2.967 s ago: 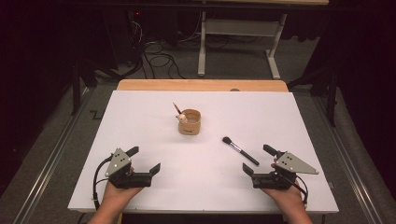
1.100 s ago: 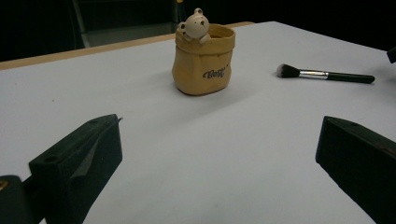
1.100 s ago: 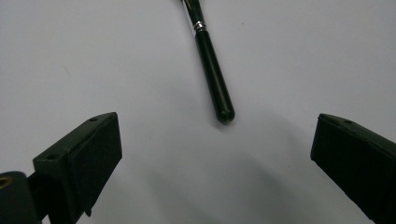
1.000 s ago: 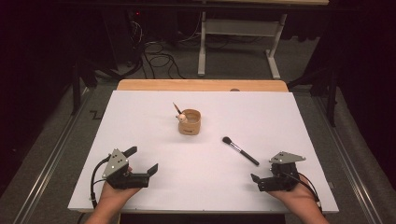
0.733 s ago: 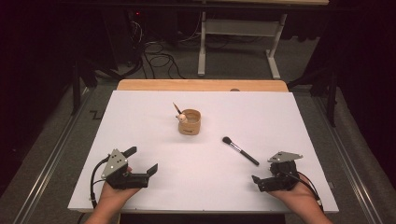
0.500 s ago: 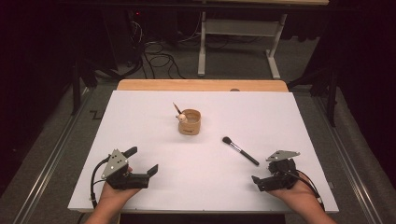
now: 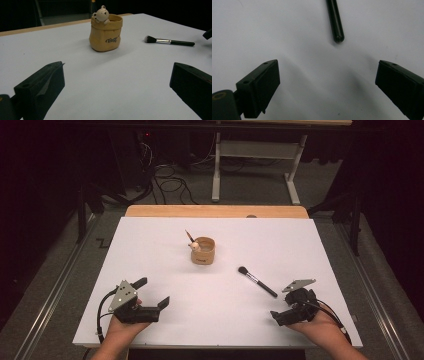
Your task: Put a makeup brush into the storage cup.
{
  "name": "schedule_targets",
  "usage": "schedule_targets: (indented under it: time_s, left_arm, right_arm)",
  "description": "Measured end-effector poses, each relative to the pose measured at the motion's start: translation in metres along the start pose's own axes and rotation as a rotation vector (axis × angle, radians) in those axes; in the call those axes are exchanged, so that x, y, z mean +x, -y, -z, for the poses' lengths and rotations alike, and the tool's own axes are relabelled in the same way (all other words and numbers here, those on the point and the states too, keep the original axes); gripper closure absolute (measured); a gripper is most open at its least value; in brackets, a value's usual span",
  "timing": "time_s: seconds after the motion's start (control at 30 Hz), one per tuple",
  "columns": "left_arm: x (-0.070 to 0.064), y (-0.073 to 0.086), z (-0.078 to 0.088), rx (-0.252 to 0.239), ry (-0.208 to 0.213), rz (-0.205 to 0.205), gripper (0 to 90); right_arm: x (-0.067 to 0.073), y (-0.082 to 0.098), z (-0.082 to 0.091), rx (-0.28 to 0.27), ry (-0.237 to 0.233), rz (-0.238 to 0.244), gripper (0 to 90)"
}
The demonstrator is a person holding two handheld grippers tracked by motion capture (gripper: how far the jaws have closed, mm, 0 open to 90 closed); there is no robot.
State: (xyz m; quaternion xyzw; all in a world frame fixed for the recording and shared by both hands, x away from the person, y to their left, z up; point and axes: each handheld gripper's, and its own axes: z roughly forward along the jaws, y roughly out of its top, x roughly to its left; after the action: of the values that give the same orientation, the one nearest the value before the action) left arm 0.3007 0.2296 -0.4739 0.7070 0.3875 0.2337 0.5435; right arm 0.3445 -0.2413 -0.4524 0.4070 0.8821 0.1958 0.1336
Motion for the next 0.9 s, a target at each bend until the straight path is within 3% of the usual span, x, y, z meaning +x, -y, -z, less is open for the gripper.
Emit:
schedule_targets:
  time_s: [0.4,0.57,0.9]
  left_arm:
    - [0.0,0.0,0.001,-0.005,0.0,-0.003,0.5]
    - [0.0,0.0,0.001,-0.008,0.001,-0.005,0.5]
    - [0.001,-0.001,0.002,-0.009,0.002,-0.002,0.5]
  right_arm:
    - [-0.001,-0.004,0.001,0.067,-0.014,0.002,10.9]
    - [0.0,-0.009,0.002,0.094,-0.02,0.026,13.5]
    - [-0.002,-0.023,0.001,0.111,-0.022,0.047,17.4]
